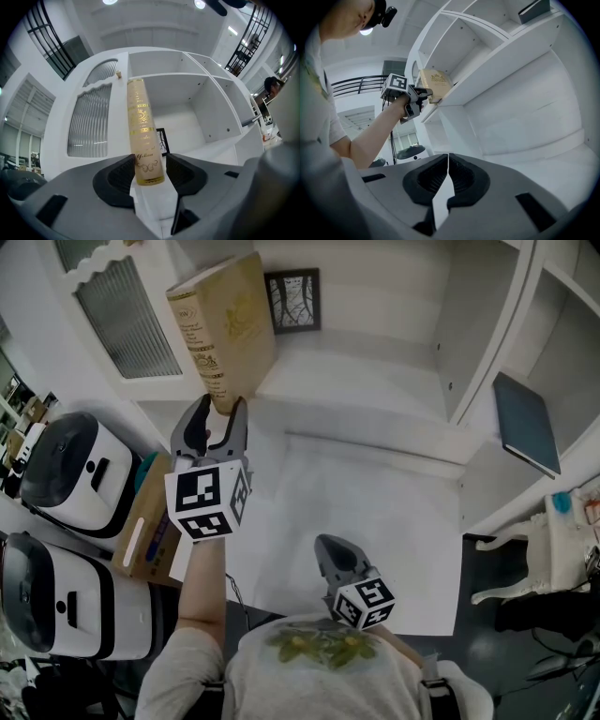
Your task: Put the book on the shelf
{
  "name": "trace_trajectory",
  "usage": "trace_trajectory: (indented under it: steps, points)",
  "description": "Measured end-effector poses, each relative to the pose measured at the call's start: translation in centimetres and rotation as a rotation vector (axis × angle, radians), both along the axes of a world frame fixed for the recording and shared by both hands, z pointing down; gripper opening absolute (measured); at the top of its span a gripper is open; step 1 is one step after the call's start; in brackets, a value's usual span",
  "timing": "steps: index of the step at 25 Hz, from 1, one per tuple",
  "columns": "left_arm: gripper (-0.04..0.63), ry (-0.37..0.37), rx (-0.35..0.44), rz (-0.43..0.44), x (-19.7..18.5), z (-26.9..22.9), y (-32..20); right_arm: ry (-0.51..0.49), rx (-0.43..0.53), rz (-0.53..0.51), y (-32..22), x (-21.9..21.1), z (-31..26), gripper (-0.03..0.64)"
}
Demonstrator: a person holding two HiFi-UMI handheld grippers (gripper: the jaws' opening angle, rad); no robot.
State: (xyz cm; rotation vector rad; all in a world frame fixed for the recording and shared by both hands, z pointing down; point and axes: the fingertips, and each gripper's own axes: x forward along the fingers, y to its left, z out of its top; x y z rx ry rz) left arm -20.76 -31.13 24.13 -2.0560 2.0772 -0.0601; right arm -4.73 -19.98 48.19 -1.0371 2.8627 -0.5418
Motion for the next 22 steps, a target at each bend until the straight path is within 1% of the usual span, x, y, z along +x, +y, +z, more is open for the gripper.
trace_trajectory:
  steps: [8,17,20,22]
  points:
    - [0.225,0.006,-0.008,0.0,0.3,-0.1,-1.1,-0.001,-0.005,0.007,-0.1,0.1,0.0,0.031]
    - [0.225,-0.004,-0.013,-0.008,0.4,0.1,-2.2,-0.002,0.0,0.008,-0.1,0.1,0.1,0.031]
    - [0.225,-0.006,-0.001,-0.006,0.7,0.2,-1.3,-0.003,-0.003,0.01,-0.1,0.2,0.1,0.031]
    - [0.225,-0.032,0.022,0.002,1.6,0.0,-0.2,-0.003,-0.008,0.015,-0.2,0.4,0.1,0.031]
